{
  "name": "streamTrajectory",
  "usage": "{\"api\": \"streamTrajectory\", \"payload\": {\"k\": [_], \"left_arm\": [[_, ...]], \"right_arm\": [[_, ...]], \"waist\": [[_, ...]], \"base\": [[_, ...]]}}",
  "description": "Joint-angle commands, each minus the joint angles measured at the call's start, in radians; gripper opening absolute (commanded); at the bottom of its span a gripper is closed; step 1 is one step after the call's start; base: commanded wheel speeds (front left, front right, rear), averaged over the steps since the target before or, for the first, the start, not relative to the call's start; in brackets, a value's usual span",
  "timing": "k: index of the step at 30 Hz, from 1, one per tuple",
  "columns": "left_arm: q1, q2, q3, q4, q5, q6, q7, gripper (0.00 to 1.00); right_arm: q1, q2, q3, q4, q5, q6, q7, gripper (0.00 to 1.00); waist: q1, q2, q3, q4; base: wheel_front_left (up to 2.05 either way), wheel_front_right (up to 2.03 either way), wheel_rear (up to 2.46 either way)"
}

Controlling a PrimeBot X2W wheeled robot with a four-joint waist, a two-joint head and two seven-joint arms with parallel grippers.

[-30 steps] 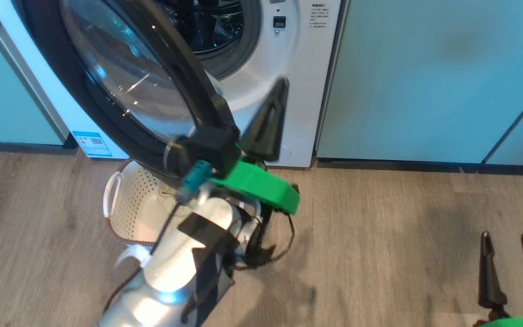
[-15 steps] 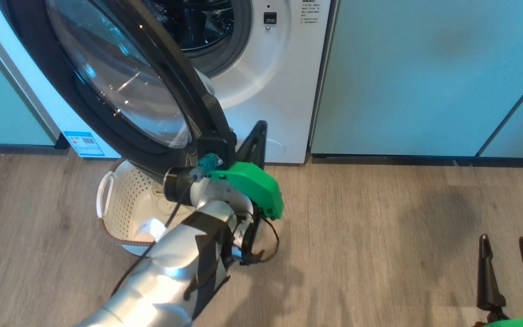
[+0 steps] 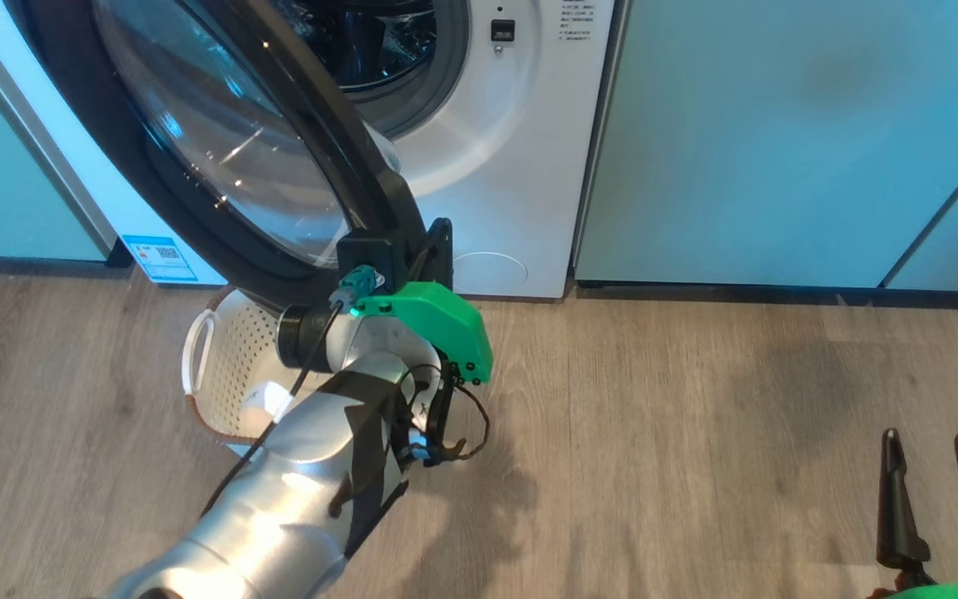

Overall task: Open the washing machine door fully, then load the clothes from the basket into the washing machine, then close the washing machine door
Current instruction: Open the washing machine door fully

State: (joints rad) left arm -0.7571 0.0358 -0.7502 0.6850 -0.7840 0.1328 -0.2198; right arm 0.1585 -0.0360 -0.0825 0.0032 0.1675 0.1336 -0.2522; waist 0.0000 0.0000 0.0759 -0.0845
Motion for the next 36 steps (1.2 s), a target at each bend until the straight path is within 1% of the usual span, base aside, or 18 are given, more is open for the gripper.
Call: {"api": "streamTrajectory", "payload": {"k": [1, 10, 20, 25, 36], "left_arm": [[-0.067, 0.015, 0.024, -0.015, -0.01, 0.004, -0.013, 0.0], [-0.091, 0.015, -0.009, 0.021, -0.033, -0.001, -0.028, 0.0], [-0.086, 0.014, -0.041, 0.021, -0.037, -0.003, -0.035, 0.0], [-0.075, 0.014, -0.05, 0.012, -0.037, 0.003, -0.036, 0.0], [-0.023, 0.02, -0.068, -0.022, -0.026, 0.025, -0.039, 0.0]], "right_arm": [[-0.032, -0.014, 0.019, -0.028, 0.006, -0.003, -0.01, 1.0], [-0.037, -0.014, 0.017, -0.028, 0.015, -0.003, -0.01, 1.0], [-0.034, -0.014, 0.009, -0.025, 0.02, -0.003, -0.01, 1.0], [-0.033, -0.014, 0.007, -0.024, 0.017, -0.003, -0.01, 1.0], [-0.017, -0.014, 0.006, -0.022, 0.015, -0.003, -0.01, 1.0]], "waist": [[0.0, 0.0, 0.001, 0.001], [0.0, 0.0, 0.012, 0.017], [0.0, 0.0, 0.014, 0.064], [0.0, 0.0, 0.01, 0.086], [0.0, 0.0, -0.012, 0.156]], "base": [[0.0, 0.0, 0.0], [0.0, 0.0, 0.0], [0.0, 0.0, 0.0], [0.0, 0.0, 0.0], [0.0, 0.0, 0.0]]}}
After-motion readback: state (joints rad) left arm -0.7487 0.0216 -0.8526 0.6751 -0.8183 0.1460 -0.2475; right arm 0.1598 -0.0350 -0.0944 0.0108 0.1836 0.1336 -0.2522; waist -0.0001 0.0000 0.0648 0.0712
